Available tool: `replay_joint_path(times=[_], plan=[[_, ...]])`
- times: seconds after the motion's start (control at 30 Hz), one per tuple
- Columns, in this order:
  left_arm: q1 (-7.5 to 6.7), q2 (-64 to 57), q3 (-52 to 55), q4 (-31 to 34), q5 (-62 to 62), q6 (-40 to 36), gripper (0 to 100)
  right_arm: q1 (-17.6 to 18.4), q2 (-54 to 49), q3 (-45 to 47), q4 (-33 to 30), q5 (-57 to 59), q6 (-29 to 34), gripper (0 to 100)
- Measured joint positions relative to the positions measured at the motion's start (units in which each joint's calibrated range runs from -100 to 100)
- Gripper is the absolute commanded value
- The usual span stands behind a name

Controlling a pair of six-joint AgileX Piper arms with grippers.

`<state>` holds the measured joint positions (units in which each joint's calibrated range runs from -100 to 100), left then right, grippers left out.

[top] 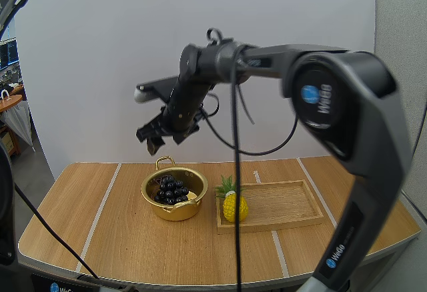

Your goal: Open the pot, put the grape inside, and close it

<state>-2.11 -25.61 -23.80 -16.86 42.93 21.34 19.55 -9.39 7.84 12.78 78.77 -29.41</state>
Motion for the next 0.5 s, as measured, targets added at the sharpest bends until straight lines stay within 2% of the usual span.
replay_joint_path(times=[0.5], plan=[[0.0, 0.0, 0.0, 0.0, -0.3, 0.0, 0, 0.0, -36.8, 22.8, -3.2, 3.5, 3.6, 100]])
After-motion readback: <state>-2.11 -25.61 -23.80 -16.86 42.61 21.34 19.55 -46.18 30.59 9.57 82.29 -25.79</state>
